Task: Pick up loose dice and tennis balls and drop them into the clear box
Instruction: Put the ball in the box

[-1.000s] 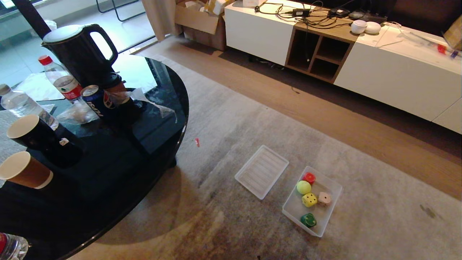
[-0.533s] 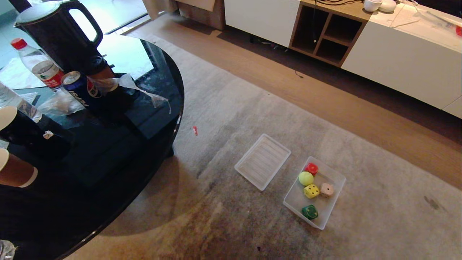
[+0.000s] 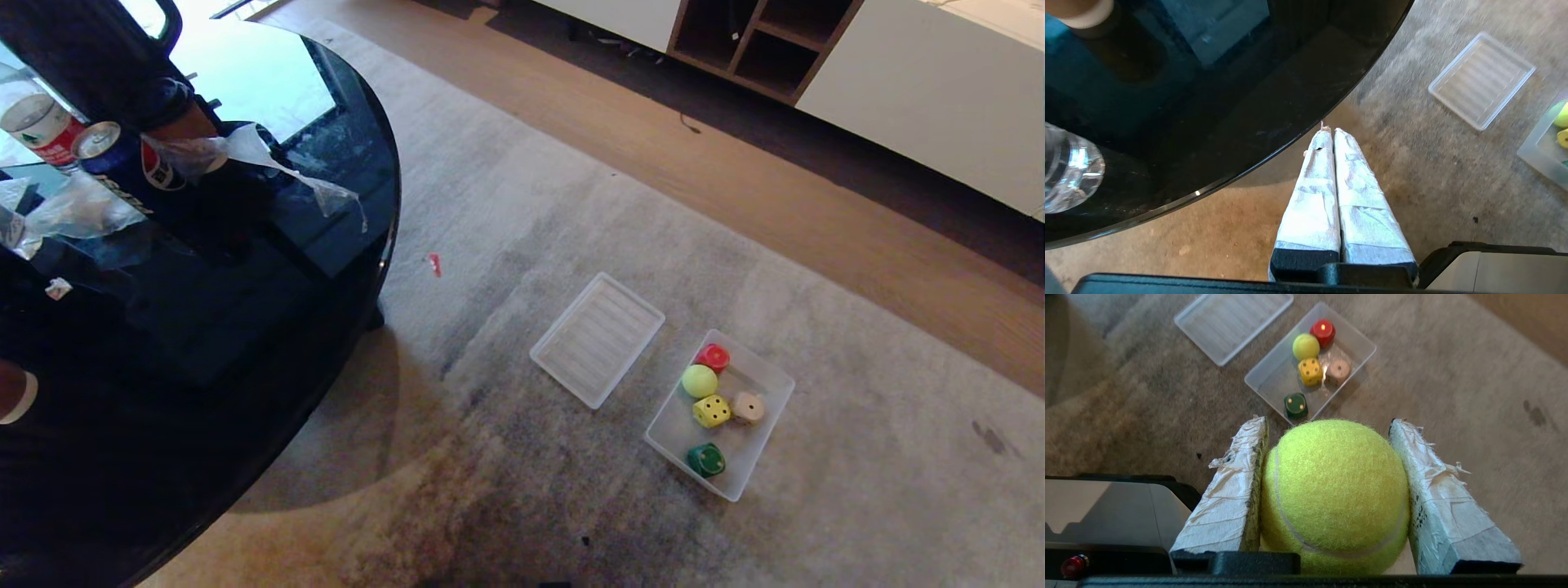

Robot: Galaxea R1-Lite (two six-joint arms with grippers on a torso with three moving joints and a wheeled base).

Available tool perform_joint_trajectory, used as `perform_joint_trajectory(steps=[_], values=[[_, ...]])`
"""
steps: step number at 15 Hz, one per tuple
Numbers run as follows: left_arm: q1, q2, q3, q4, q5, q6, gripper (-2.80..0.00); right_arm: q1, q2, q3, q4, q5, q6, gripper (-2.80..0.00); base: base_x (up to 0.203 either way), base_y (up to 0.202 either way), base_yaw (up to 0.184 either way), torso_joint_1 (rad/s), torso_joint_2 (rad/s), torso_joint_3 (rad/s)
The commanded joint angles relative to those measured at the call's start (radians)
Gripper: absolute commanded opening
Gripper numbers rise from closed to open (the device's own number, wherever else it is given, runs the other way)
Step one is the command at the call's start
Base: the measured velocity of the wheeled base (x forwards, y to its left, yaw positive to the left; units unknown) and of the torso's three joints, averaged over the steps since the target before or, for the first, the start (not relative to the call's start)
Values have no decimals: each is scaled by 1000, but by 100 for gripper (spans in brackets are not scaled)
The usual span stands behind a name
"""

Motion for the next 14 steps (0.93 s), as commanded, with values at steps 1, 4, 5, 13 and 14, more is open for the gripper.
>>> perform_joint_trajectory(steps=[1,4,5,13,14], values=[[0,0,0,0,0,0,-280,0,1,0,2,1,-1,-280,0,0,0,2,6,-199],[0,1,0,0,0,0,-280,0,1,0,2,1,-1,-280,0,0,0,3,3,-197],[0,0,0,0,0,0,-280,1,1,0,2,0,0,-280,0,0,0,7,2,-193],[0,0,0,0,0,0,-280,0,1,0,2,-1,-1,-280,0,0,0,3,1,-199],[0,0,0,0,0,0,-280,0,1,0,2,-1,-1,-280,0,0,0,6,2,-196]])
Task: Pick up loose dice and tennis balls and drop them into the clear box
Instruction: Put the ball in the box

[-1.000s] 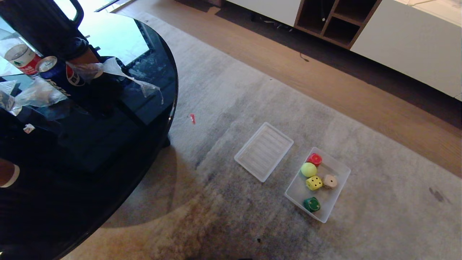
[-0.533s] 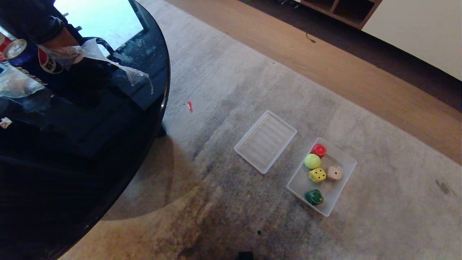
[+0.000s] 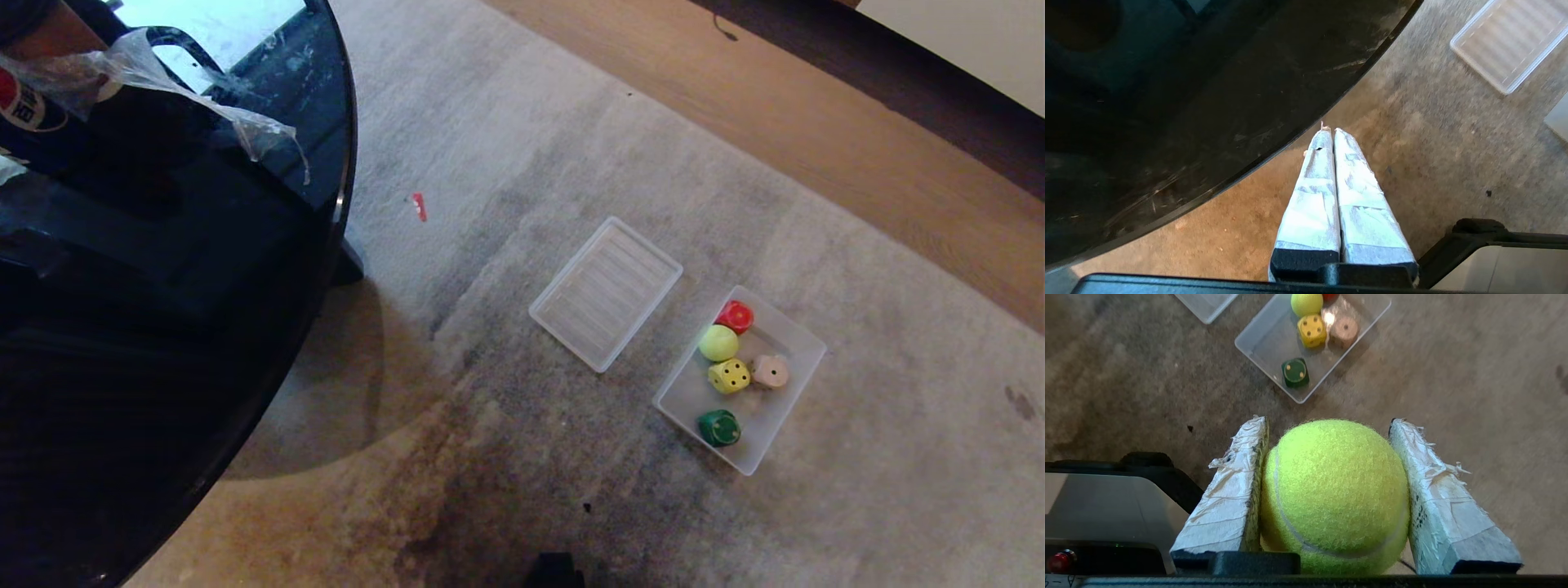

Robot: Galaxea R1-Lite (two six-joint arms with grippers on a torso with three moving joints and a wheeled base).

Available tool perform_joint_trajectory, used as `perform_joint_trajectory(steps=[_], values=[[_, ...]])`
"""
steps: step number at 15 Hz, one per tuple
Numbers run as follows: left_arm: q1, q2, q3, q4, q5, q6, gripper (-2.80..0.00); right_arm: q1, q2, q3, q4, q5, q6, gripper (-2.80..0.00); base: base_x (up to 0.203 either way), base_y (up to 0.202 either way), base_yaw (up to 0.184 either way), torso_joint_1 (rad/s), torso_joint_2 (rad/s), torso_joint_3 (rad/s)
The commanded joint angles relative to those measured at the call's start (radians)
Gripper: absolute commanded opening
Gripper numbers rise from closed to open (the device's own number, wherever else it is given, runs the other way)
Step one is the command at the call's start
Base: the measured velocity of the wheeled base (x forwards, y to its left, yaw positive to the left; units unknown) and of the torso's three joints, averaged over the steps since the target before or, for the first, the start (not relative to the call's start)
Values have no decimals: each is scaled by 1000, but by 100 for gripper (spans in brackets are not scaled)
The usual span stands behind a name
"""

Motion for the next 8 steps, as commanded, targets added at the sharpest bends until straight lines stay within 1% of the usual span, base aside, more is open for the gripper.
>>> perform_joint_trajectory(steps=[1,8], values=[[0,0,0,0,0,0,-280,0,1,0,1,1,0,-280,0,0,0,8,2,-195],[0,1,0,0,0,0,-280,0,1,0,1,2,-1,-280,0,0,0,2,4,-196]])
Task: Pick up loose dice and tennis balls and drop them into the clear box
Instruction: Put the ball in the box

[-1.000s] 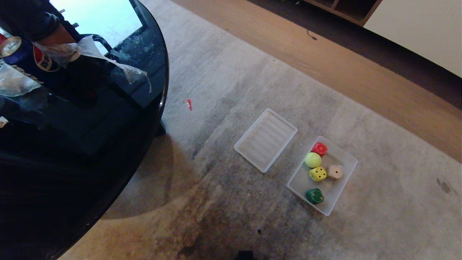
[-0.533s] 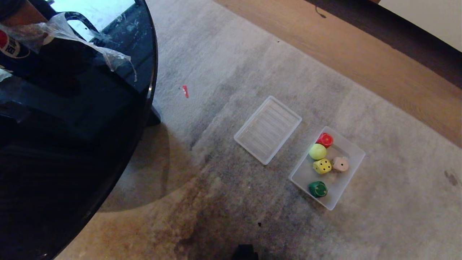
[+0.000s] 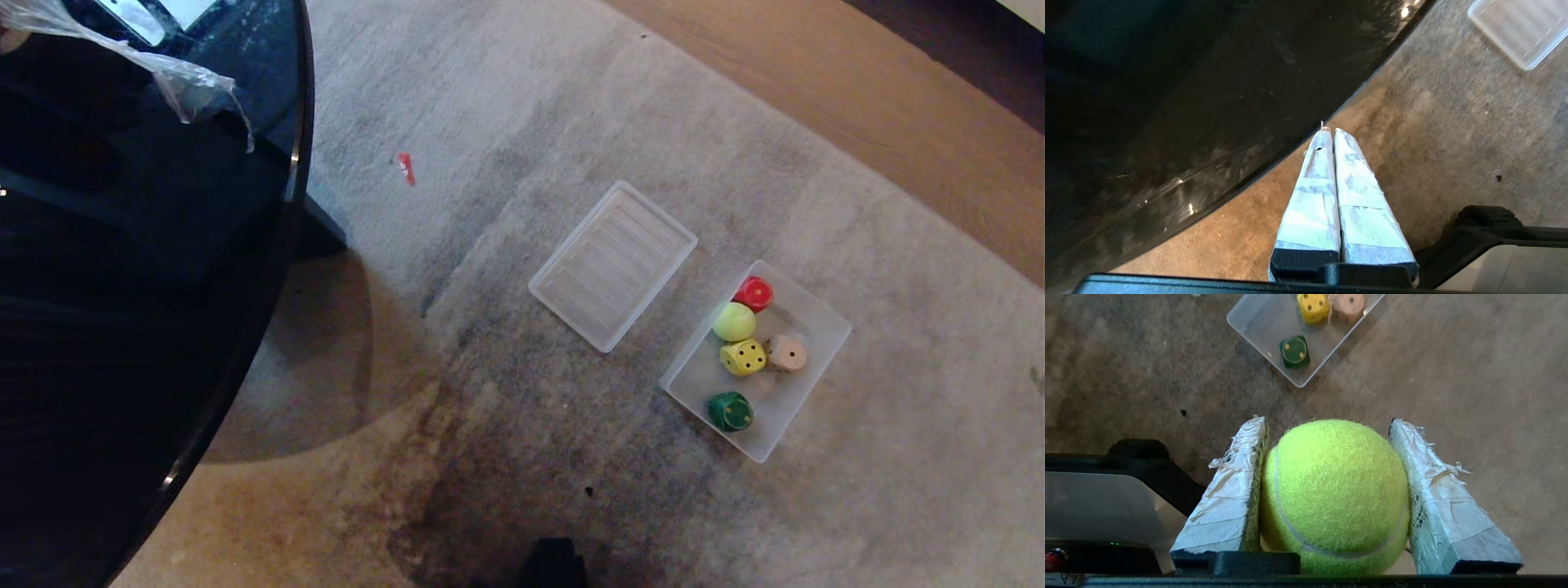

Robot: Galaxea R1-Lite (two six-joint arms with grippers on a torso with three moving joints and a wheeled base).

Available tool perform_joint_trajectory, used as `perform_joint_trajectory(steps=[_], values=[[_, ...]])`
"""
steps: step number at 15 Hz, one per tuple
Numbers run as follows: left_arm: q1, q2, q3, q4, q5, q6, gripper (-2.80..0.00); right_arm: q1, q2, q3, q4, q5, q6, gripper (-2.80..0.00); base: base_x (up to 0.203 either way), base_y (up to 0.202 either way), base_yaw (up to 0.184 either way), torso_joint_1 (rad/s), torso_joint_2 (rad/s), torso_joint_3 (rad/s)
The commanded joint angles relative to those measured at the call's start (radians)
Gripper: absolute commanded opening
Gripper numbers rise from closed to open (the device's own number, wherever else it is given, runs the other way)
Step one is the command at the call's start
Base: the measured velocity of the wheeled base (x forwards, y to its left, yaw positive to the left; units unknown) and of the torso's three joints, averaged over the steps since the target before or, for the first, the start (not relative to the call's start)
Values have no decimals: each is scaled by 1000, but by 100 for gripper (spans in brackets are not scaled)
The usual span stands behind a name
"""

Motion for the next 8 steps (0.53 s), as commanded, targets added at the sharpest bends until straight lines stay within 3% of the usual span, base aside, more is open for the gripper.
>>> perform_joint_trajectory(steps=[1,3,8], values=[[0,1,0,0,0,-1,-280,0,1,0,2,1,-1,-280,0,0,0,2,3,-198],[0,0,0,0,-1,1,-280,1,1,0,2,1,-1,-280,0,0,0,2,2,-162],[0,0,0,0,0,1,-280,0,40,-35,8,-21,3,-280,0,0,0,0,0,-17]])
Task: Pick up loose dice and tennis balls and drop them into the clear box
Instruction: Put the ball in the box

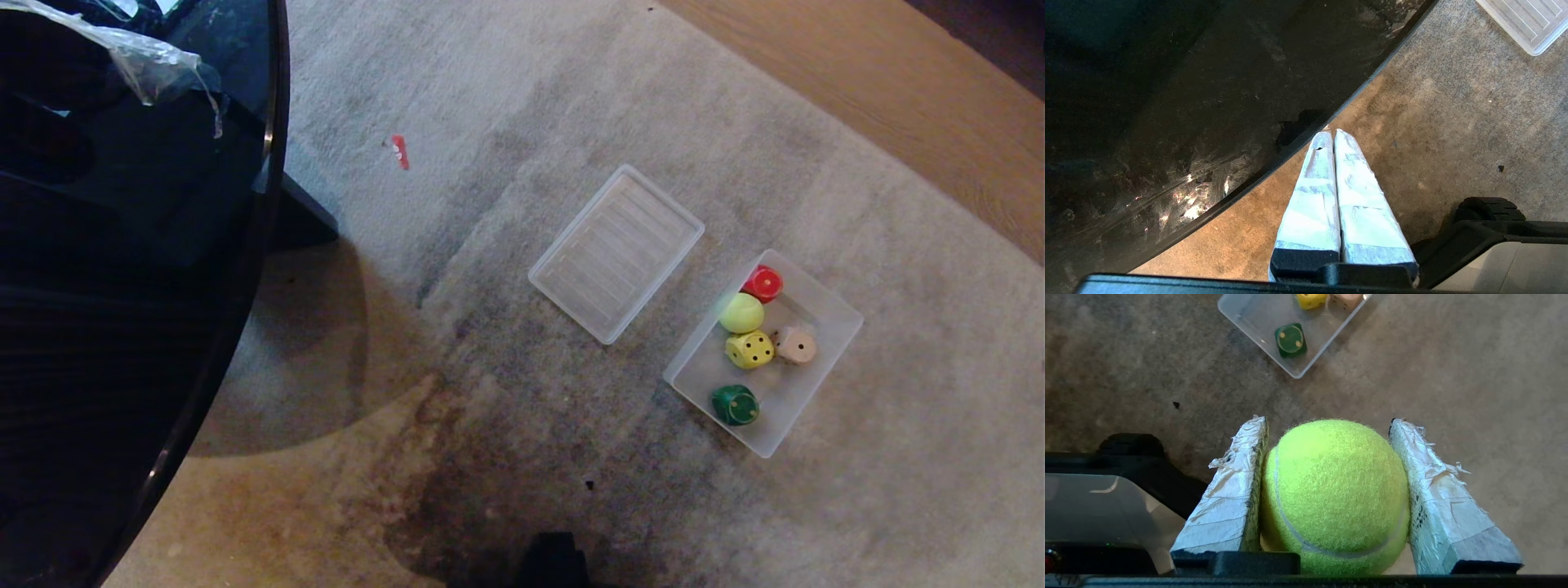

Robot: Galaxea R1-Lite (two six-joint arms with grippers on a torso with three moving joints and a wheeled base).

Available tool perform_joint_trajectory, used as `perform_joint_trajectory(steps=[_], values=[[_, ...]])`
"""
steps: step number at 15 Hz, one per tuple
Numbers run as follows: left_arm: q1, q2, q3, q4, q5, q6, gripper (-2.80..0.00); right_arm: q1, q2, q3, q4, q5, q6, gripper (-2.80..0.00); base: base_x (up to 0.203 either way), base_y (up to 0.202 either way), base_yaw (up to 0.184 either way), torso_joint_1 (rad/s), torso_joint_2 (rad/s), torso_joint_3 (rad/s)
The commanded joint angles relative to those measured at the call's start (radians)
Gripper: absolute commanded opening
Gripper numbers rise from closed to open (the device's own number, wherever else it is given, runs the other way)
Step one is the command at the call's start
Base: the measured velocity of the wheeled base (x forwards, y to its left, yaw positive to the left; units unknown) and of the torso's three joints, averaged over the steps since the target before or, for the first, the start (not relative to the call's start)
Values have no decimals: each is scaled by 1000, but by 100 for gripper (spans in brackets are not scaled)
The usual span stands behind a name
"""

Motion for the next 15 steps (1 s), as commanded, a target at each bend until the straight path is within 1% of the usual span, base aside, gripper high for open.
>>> perform_joint_trajectory(steps=[1,3,5,7,9,11,13,15], values=[[1,0,0,-1,0,0,-280,0,77,-57,-2,-6,7,-280,0,0,0,0,0,0],[1,1,0,-1,1,0,-280,-1,230,-137,-3,-9,56,-280,0,0,0,0,0,0],[1,0,0,-1,1,0,-280,-1,449,-211,-26,-8,130,-280,0,0,0,0,0,0],[1,1,0,-1,1,0,-280,-1,689,-255,-132,-6,190,-280,0,0,0,0,0,0],[1,1,0,-1,1,0,-280,-1,921,-275,-307,-5,237,-280,0,0,0,0,0,0],[1,0,0,-1,1,0,-280,-1,1159,-288,-509,-4,266,-280,0,0,0,0,0,0],[1,0,0,-1,1,0,-280,3,1405,-297,-780,5,286,-280,0,0,0,0,0,0],[1,1,0,-1,1,0,-280,8,1606,-307,-1041,42,299,-280,0,0,0,0,0,0]])
